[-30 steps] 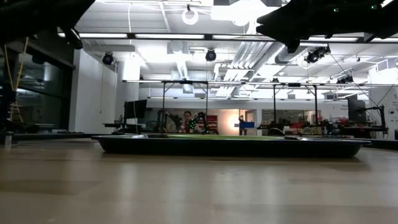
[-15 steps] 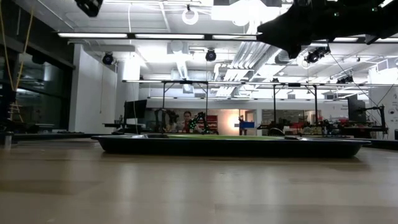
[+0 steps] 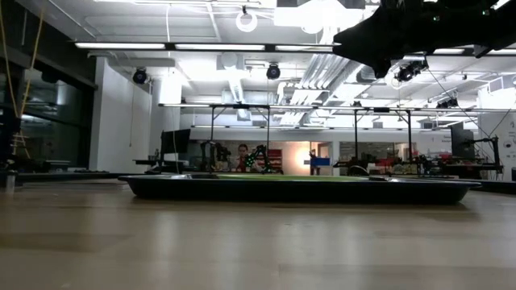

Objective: Pick and place plate/cup/fork/spoon on tray
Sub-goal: Put the green cup on the black serving tray to the top left of the green plate

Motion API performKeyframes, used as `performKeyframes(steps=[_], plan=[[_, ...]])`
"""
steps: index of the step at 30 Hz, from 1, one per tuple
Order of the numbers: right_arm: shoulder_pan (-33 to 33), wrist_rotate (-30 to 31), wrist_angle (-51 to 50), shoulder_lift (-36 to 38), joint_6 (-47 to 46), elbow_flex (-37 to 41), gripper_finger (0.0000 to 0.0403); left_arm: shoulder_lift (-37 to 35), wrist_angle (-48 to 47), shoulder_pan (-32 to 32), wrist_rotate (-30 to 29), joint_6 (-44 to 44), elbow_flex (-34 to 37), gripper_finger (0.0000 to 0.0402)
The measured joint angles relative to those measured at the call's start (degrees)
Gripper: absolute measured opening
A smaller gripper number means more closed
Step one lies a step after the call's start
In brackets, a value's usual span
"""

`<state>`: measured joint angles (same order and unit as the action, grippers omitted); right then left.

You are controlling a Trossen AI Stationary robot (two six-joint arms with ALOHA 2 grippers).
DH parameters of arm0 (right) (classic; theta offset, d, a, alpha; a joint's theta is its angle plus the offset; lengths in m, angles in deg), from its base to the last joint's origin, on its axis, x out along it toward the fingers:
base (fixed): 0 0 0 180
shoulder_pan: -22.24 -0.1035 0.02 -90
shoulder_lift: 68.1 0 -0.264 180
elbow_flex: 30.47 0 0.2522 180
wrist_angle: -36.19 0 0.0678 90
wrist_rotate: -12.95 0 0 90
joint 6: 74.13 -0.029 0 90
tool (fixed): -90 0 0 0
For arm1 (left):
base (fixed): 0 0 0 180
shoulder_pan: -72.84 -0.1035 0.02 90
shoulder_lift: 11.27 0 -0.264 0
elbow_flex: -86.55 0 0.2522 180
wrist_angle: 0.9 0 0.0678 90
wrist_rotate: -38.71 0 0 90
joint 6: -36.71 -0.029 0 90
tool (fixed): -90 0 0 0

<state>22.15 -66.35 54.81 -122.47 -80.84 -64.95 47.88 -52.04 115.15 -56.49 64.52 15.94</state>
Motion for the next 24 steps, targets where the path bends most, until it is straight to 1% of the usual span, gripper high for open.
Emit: performKeyframes(steps=[4, 10, 16, 24], plan=[[0.0, -0.22, -0.02, 0.0, -0.8, 0.0, 0.0144, 4.43, -7.95, 4.86, -3.33, 6.21, -1.51, 0.0191], [0.0, -0.24, -0.27, 0.0, -0.82, 0.0, 0.0144, 7.42, -13.13, 8.3, -3.42, 11.3, -1.5, 0.0184], [0.0, -0.28, -0.48, -0.07, -0.84, 0.0, 0.0144, 7.52, -16.69, 9.24, -4.85, 12.32, -1.52, 0.0179], [0.0, -0.33, -2.41, -0.11, -0.98, 0.0, 0.0144, 7.52, -17.61, 9.2, -3.79, 13.09, -1.52, 0.0177]])
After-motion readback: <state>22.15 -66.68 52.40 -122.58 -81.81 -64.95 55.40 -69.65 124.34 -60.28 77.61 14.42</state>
